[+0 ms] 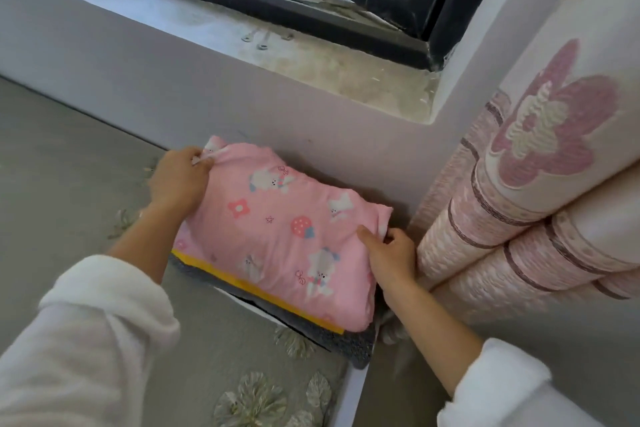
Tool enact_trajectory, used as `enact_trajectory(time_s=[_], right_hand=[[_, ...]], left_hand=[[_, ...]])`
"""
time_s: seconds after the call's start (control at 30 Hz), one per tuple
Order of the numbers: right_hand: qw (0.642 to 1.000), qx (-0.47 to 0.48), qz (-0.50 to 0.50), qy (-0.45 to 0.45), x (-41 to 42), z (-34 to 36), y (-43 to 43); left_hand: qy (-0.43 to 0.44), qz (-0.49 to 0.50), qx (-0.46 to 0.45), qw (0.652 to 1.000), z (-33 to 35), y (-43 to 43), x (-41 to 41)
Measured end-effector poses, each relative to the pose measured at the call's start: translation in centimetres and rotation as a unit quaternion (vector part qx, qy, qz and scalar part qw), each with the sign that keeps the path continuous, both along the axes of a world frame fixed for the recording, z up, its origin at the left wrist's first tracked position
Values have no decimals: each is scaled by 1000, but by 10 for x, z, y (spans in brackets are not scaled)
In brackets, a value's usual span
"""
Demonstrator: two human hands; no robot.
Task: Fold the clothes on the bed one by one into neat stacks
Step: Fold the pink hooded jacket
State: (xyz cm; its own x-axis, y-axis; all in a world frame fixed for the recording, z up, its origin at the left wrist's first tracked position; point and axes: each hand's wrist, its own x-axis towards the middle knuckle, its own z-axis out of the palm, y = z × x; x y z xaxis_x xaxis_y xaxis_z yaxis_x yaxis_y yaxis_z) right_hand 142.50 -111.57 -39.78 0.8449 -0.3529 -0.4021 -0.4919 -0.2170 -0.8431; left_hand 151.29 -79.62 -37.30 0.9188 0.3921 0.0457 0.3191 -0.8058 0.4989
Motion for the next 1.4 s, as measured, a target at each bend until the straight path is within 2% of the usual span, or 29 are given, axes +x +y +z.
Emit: enact_trajectory(time_s=[0.13, 0.23, 0.33, 0.4, 0.47, 0.53, 0.6, 0.73, 1.03, 1.27, 1.33, 1.4], right_hand=[[996, -22, 22, 81, 20, -17, -5], [994, -53, 23, 96, 22, -20, -3], [976, -203, 66, 46, 12, -13, 6], [941, -305, 134, -65, -1, -2, 14], [889, -336, 271, -153, -13, 4, 23], [833, -346, 404, -152, -20, 0, 30], [796, -359, 476, -106, -20, -12, 30], [789, -359, 497, -35, -17, -42, 30], [765, -390, 513, 24, -20, -94, 45], [721, -408, 553, 86, -2, -65, 40], [725, -408, 549, 82, 1, -47, 40], [744, -397, 535, 52, 0, -28, 38]], left_hand=[[75, -33, 25, 996, -32, -13, 1], [80, -34, -13, 996, -28, -16, 3], [17, -58, 21, 998, -12, -26, -9], [-40, -73, 65, 994, -7, -44, -38], [-40, -69, 83, 993, -13, -63, -73], [37, -59, 65, 995, -32, -70, -90], [89, -53, 38, 994, -54, -64, -84], [113, -78, 12, 990, -89, -51, -63], [154, -100, 12, 983, -134, -45, -64], [210, -103, 42, 971, -119, -53, -59], [220, -98, 55, 969, -105, -58, -59], [221, -93, 70, 968, -88, -64, -59]])
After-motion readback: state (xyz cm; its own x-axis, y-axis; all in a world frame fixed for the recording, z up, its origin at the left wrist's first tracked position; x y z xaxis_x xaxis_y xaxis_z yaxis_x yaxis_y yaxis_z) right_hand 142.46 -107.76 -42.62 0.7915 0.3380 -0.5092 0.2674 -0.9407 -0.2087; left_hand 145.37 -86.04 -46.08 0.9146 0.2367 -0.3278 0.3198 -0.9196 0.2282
